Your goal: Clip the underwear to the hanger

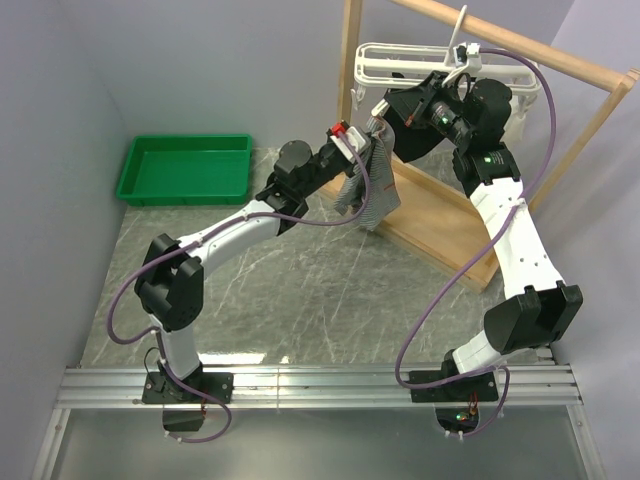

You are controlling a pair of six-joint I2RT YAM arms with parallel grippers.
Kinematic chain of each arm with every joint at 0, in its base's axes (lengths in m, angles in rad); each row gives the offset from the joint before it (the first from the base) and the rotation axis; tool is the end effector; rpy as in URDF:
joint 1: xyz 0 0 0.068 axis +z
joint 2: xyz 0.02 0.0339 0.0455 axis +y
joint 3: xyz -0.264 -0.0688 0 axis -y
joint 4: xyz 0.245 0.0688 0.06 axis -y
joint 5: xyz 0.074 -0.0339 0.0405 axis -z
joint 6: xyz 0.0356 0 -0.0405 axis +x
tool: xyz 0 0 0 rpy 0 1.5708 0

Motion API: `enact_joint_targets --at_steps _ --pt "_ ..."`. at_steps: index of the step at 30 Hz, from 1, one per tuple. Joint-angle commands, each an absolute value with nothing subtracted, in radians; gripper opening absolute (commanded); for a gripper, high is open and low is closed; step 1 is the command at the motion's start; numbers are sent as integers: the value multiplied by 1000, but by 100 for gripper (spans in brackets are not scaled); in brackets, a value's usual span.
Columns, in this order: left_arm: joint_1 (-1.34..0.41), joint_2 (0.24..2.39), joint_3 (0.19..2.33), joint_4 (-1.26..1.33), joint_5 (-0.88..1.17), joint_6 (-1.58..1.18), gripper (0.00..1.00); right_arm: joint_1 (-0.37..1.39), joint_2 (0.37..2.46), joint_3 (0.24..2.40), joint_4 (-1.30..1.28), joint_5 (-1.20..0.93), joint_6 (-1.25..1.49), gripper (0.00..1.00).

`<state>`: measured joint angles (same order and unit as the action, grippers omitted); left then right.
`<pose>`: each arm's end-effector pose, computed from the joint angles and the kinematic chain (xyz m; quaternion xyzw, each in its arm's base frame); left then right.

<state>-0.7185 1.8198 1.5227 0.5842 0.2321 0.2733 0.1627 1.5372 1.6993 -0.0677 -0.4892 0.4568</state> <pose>0.3267 -0.2965 0.3858 0.3645 0.4789 -0.2433 0.7607 0.3409 0.0729 0.4860 -0.0815 0.6721 0.3740 0.6338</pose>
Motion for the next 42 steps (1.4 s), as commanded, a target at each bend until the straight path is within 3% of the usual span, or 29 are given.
enact_joint_targets --at_steps 1,42 --pt "-715 1842 1600 611 270 293 0 175 1519 1693 -114 -589 469 0" --pt "-709 1911 1769 569 302 336 0 172 1540 1729 -179 -604 420 0"
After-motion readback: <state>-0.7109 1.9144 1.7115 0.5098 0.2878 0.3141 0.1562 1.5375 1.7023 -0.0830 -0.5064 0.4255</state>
